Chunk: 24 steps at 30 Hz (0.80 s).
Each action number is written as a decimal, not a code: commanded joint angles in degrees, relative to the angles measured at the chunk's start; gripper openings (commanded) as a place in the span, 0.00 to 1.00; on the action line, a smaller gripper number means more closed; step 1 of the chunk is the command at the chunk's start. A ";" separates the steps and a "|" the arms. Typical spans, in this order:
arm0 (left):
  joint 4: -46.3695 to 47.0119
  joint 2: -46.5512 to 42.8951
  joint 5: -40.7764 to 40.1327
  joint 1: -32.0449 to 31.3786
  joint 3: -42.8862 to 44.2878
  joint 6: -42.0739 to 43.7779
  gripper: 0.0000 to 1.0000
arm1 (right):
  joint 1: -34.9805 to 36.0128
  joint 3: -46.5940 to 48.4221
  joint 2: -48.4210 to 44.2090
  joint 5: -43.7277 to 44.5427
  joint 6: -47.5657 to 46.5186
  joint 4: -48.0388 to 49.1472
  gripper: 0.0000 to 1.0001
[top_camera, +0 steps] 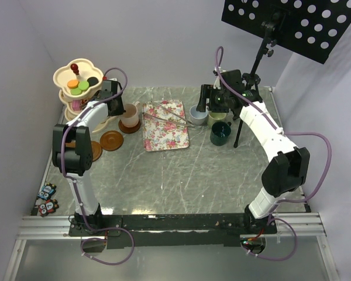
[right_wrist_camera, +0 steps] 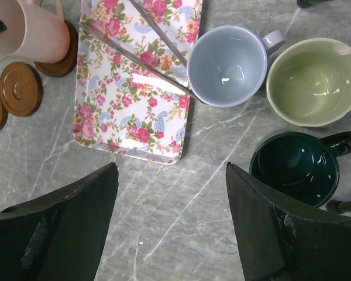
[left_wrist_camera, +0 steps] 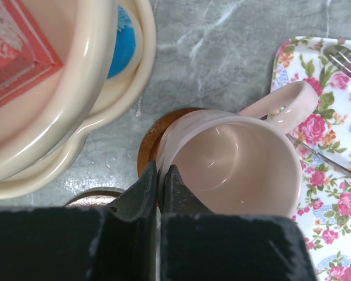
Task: Serve the afternoon tea
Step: Place the cup on the coaster, then pick up the cup at the center of the board.
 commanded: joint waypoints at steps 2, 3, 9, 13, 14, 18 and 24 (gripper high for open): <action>3.15 -1.88 1.23 0.08 2.39 0.24 0.01 | -0.86 3.68 1.28 -0.89 0.50 0.00 0.81; 2.97 -2.14 0.88 0.08 2.04 0.42 0.01 | -0.86 3.86 1.63 -0.97 0.50 -0.08 0.81; 3.23 -3.46 -0.09 0.08 -0.42 0.16 0.01 | -1.13 3.95 2.33 -0.89 0.24 -0.08 0.81; 2.97 -3.11 -0.27 0.08 -0.60 -0.72 0.01 | -1.13 2.20 2.60 1.92 -1.25 0.00 0.82; 2.53 -2.85 -0.44 0.08 -0.08 -0.72 0.01 | -1.21 1.76 2.60 2.97 -1.69 -0.26 0.82; 1.12 -2.41 -1.14 0.08 1.07 -1.43 0.23 | -1.83 -1.32 1.81 6.93 -3.45 -0.08 0.82; 1.30 -3.72 -1.14 0.08 0.45 -1.25 0.56 | -4.55 -5.71 0.58 10.36 -3.98 -0.17 0.81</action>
